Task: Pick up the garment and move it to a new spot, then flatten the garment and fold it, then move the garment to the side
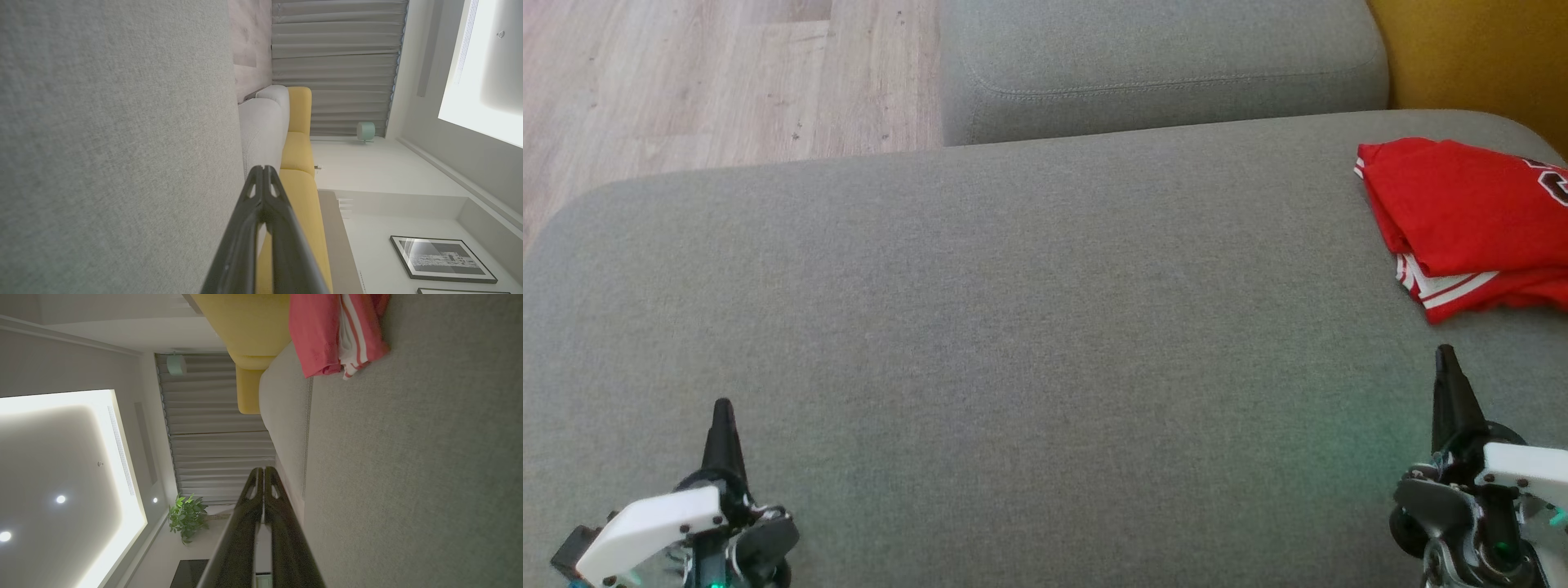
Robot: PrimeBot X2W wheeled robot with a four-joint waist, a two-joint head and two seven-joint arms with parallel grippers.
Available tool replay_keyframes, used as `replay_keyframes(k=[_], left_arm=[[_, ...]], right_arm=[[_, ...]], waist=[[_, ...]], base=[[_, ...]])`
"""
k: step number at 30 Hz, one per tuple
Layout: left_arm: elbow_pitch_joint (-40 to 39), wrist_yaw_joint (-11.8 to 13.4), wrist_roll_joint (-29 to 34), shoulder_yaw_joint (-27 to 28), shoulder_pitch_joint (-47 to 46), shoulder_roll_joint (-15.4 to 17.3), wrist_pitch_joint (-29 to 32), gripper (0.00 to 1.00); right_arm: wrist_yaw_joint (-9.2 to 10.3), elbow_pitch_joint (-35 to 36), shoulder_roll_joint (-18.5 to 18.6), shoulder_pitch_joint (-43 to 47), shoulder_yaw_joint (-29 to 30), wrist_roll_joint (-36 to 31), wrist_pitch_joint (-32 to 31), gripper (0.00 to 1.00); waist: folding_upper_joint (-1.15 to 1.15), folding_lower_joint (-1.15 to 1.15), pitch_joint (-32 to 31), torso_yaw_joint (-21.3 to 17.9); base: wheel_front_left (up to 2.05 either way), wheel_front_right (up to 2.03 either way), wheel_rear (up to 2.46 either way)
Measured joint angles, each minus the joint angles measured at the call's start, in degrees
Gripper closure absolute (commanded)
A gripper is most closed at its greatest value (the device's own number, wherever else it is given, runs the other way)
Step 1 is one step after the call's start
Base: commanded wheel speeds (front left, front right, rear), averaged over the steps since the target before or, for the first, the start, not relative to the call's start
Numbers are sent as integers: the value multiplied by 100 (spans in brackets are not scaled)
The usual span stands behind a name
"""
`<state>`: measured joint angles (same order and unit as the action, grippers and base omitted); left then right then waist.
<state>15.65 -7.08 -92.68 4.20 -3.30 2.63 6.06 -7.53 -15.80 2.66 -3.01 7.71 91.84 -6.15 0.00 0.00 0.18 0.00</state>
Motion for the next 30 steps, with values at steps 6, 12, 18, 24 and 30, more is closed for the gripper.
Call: replay_keyframes(k=[6,12,18,24,30], left_arm=[[0,0,0,0,0,0,0,100],[0,0,0,0,0,0,0,100],[0,0,0,0,0,0,0,100],[0,0,0,0,0,0,0,100],[0,0,0,0,0,0,0,100]], right_arm=[[0,0,0,0,0,0,0,100],[0,0,0,0,0,0,0,100],[0,0,0,0,0,0,0,100],[0,0,0,0,0,0,0,100],[0,0,0,0,0,0,0,100]], waist=[[0,0,0,0],[0,0,0,0],[0,0,0,0],[0,0,0,0],[0,0,0,0]], base=[[0,0,0],[0,0,0],[0,0,0],[0,0,0],[0,0,0]])
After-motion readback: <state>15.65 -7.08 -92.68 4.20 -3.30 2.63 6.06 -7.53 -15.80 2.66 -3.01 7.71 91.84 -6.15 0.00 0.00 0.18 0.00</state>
